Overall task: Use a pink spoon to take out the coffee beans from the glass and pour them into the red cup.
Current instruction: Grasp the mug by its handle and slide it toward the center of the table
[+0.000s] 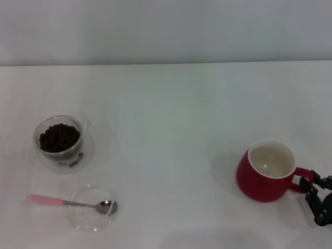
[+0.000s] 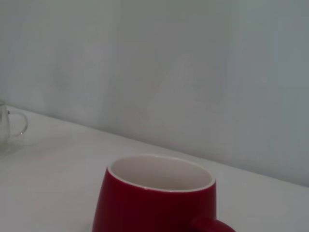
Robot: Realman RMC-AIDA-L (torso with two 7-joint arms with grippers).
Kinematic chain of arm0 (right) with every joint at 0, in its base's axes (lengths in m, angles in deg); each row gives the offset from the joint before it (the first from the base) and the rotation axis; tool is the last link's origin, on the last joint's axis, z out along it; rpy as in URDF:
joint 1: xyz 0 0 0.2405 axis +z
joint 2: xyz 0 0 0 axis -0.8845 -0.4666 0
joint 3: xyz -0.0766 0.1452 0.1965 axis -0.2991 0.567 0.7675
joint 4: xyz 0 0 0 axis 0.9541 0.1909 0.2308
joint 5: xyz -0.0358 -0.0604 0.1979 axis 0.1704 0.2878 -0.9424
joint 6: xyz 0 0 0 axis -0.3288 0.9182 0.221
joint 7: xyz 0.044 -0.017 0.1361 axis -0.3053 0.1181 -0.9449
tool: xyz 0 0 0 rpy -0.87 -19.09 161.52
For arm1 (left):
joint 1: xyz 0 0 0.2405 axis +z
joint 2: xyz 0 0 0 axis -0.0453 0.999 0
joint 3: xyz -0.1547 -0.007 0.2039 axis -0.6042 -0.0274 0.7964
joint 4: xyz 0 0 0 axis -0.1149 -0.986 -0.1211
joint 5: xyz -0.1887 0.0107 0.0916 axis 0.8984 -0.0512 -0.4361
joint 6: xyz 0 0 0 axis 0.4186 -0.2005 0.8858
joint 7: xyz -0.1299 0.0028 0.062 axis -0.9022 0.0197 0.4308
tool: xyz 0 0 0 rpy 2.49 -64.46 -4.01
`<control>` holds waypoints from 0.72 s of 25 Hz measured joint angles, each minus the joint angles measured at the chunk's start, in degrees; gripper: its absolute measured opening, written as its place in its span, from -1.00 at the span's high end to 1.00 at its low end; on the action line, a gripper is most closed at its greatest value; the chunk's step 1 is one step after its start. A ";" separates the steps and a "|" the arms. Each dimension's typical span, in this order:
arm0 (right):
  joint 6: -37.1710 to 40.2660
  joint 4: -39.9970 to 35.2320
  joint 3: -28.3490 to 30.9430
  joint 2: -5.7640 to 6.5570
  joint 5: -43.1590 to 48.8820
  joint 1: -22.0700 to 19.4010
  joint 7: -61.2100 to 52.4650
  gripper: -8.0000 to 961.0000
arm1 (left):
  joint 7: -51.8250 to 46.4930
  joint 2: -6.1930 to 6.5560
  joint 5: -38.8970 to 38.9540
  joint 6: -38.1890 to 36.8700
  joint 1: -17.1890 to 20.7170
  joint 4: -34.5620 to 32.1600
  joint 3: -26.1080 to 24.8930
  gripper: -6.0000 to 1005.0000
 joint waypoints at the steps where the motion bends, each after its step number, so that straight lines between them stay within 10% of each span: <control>1: 0.00 0.00 0.00 -0.02 0.02 0.12 0.01 0.58 | 0.00 0.00 0.01 0.00 0.00 -0.01 -0.01 -0.77; 18: 0.33 -3.87 -6.97 -0.82 0.71 1.92 -3.32 0.61 | -0.01 0.00 0.06 0.01 -0.17 -0.19 0.00 -0.77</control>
